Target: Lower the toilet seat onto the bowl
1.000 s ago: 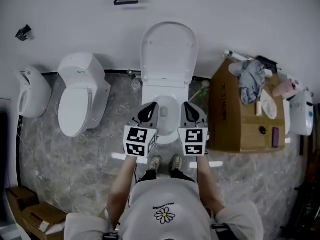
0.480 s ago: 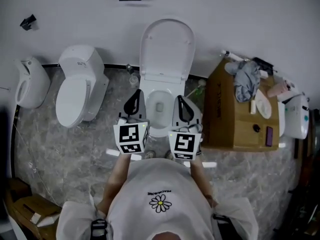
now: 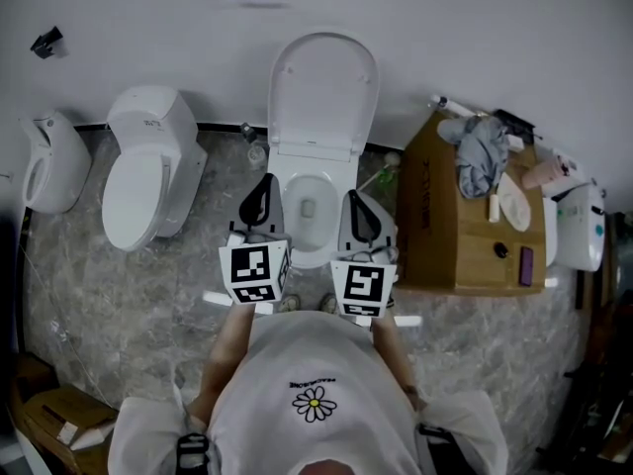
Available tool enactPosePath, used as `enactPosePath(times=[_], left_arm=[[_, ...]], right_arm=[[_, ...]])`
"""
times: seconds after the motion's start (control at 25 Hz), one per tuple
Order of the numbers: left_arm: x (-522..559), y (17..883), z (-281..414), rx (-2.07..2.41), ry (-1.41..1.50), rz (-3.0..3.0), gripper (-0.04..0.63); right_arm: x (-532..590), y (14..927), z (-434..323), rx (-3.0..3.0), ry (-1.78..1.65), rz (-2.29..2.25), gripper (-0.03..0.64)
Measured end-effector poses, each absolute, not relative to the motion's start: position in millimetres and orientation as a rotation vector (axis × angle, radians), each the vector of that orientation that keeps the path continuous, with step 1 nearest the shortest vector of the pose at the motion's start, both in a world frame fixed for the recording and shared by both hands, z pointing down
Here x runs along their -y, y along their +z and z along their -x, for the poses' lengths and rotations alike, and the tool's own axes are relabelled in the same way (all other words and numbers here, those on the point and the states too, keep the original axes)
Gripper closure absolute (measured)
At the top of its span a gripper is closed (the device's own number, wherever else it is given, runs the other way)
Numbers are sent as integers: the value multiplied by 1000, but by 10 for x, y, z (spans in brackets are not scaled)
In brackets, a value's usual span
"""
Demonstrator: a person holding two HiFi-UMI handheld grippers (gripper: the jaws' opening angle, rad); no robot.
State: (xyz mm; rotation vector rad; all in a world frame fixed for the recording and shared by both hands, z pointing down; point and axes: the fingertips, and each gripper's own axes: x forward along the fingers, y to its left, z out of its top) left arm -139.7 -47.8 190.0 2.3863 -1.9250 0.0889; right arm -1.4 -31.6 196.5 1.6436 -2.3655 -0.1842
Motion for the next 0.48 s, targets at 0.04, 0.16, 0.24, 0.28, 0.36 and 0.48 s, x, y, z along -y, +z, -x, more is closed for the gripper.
enactPosePath(times=[0.04,0.16,0.24,0.28,0.36,0.48], left_arm=[[476,1908,1395,1924,91,-2383,571],[474,1868,1378,1920,64,-2388,571],[450,1827,1354,1914,42,-2406,571],[435,1818,1337,1906,36,-2416,571],[411,1820,1290,1873,30,-2439,571],[380,1844,1216,1822,23,-2465,571]], right_arm=[[317,1968,5,2368,-178,-1647,588],[316,1972,-17,2366,-174,-1648,588],[299,1975,-26,2366,-177,-1643,588],[289,1979,-28,2368,-179,-1639,588],[268,1991,-30,2368,-181,-1625,588],[233,2020,-44,2355,-183,-1604,588]])
